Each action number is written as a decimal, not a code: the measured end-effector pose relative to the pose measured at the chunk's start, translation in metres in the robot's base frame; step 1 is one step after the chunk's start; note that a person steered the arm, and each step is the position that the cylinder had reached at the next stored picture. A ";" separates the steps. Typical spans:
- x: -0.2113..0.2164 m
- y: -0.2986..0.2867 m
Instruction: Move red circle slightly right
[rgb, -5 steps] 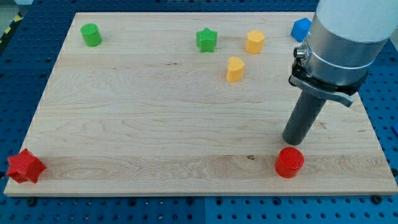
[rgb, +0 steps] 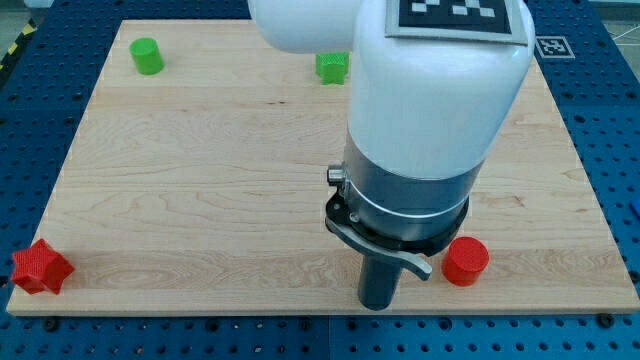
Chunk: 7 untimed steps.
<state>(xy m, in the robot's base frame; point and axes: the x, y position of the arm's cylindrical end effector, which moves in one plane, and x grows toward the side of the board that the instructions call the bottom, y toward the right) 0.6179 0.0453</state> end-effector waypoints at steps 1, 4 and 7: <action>-0.004 0.000; -0.015 0.066; -0.064 0.126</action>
